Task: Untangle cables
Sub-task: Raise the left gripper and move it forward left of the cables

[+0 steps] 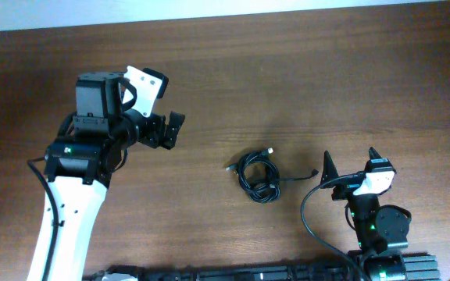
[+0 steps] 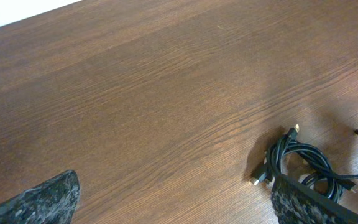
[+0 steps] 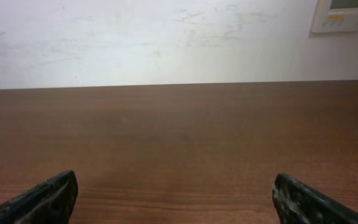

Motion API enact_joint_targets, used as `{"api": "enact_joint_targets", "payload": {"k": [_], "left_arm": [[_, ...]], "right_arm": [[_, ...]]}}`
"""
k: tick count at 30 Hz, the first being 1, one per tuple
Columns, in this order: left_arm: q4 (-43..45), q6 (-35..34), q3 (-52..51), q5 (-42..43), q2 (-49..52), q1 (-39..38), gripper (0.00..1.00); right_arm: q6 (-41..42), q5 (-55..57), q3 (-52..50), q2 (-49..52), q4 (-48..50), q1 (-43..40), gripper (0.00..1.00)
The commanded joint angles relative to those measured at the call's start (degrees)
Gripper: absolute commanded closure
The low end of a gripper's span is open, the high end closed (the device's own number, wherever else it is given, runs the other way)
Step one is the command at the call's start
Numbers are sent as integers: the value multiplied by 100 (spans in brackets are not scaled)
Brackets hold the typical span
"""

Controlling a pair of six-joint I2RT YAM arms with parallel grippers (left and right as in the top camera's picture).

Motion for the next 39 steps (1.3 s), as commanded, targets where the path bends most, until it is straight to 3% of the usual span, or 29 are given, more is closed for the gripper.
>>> {"api": "enact_joint_targets", "payload": {"k": [1, 39], "left_arm": [[105, 94, 118, 122, 96, 24, 1], [402, 94, 109, 120, 1541, -168, 1]], "right_arm": [[42, 52, -26, -44, -33, -35, 1], [42, 52, -26, -44, -35, -35, 1]]}}
